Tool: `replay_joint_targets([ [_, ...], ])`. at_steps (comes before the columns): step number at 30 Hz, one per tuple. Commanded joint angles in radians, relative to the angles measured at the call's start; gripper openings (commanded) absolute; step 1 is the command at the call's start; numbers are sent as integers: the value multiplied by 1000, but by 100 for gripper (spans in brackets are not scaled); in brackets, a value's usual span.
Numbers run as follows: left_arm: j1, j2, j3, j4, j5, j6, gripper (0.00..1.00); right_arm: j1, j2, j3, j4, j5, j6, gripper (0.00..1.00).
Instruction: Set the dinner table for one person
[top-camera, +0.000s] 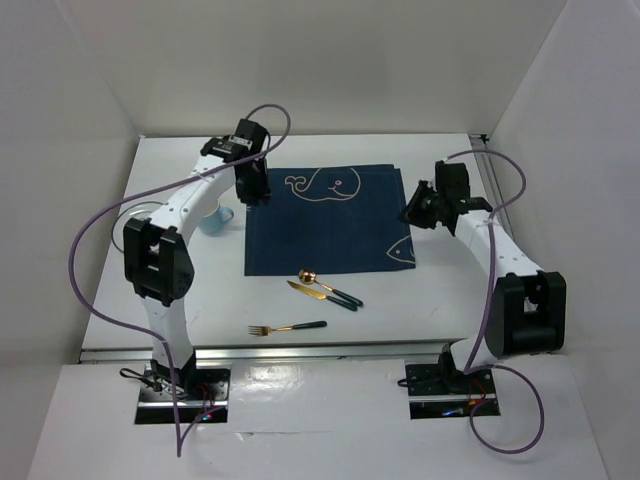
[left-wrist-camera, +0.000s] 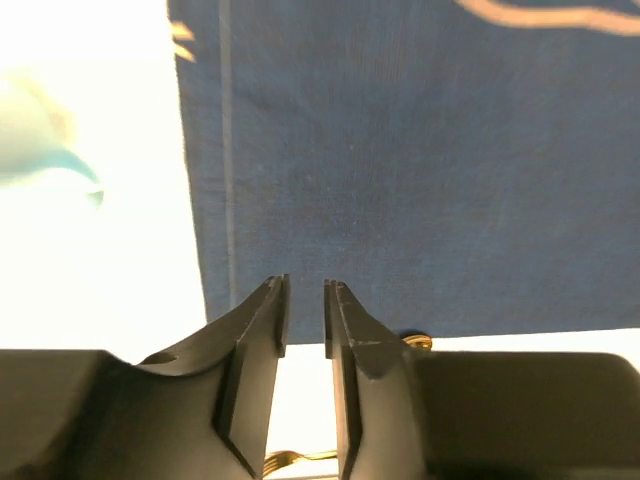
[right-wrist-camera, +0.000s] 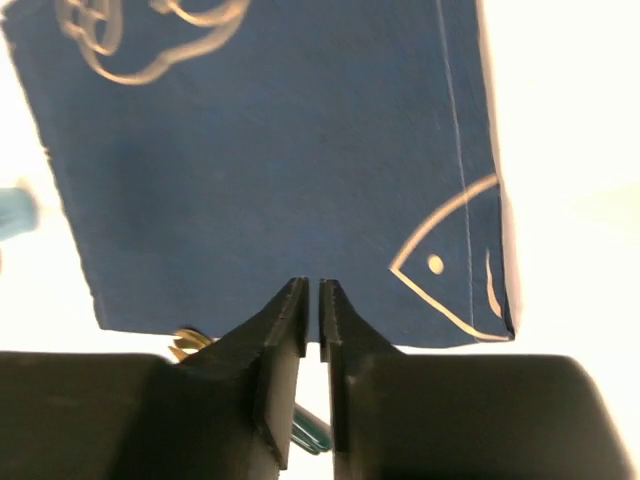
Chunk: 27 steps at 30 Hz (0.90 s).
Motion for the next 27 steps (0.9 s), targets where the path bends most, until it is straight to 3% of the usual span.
replay_joint_targets([
  [1,25,-79,76,-108,-152,22,40,11,-55,53,-61,-2,-30,23],
  [7,147,-193,41,-135,-191,-10,49,11,-64,99,-91,-34,-48,43],
  [11,291,-271,-54,-80,-149,4,68,11,-64,109,-91,-43,-48,49],
  [12,315,-271,-69,-71,-134,4,70,11,-64,109,-91,-43,-58,53],
  [15,384,-271,-110,-34,-42,27,71,20,-41,118,-81,-55,-58,55],
  [18,349,-206,-50,-34,1,38,65,42,-21,118,-72,-55,-48,56],
  [27,263,-11,84,-66,-47,-2,69,83,-9,150,-91,-22,-48,57],
])
